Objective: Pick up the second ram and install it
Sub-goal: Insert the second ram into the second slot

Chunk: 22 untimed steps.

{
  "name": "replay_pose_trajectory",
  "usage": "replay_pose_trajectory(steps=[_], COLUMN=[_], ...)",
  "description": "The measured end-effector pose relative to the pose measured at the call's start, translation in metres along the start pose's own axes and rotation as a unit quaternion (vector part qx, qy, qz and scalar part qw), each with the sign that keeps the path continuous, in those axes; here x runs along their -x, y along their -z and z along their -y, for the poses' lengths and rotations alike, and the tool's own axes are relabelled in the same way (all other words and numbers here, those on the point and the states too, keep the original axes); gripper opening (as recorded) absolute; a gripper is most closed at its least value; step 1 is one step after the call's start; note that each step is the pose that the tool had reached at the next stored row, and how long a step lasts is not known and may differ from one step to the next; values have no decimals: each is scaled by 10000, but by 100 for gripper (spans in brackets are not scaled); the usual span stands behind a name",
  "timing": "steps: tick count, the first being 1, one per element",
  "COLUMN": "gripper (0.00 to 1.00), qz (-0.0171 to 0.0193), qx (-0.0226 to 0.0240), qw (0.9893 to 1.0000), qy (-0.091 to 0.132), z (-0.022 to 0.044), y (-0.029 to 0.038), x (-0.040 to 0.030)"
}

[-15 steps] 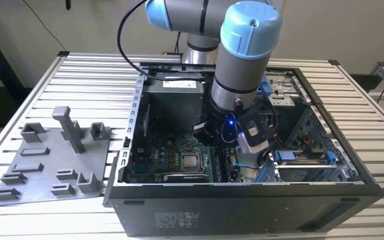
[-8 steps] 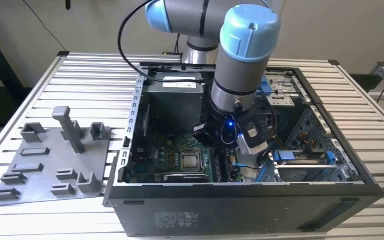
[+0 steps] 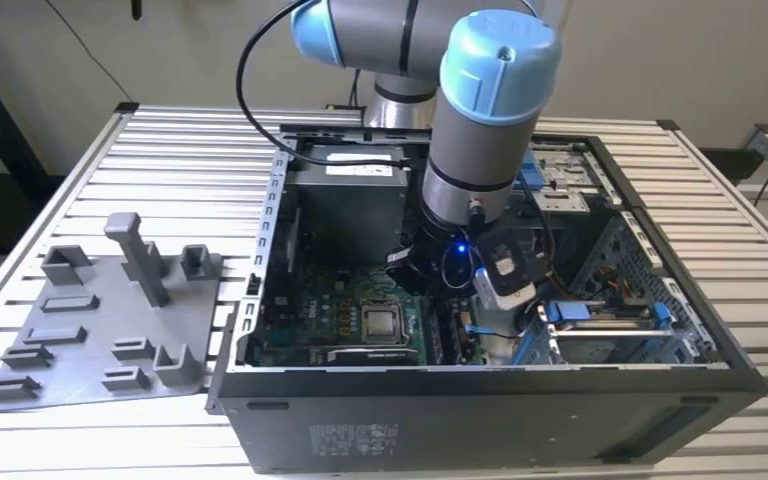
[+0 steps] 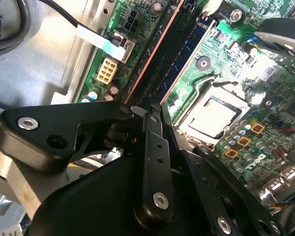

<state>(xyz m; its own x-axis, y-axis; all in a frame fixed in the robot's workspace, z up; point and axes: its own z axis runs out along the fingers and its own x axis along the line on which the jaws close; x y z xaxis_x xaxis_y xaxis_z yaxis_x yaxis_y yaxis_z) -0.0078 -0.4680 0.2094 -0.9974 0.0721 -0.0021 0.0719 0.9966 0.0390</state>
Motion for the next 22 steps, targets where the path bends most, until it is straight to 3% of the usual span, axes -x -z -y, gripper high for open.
replay_pose_trajectory(steps=[4, 5, 12, 15, 17, 19, 22], gripper=[16, 22, 22, 22, 20, 11, 11], qz=[1, 0, -1, -1, -1, -2, -2], qx=[4, 0, -1, 0, -1, 0, 0], qw=[10000, 10000, 10000, 10000, 10000, 10000, 10000], qy=[0, 0, -3, -2, -3, -3, -2], z=[-1, 0, -12, -12, -10, -10, -8], y=[-4, 0, 297, 304, 305, 305, 305], x=[0, 0, 1, 1, 1, 1, 1])
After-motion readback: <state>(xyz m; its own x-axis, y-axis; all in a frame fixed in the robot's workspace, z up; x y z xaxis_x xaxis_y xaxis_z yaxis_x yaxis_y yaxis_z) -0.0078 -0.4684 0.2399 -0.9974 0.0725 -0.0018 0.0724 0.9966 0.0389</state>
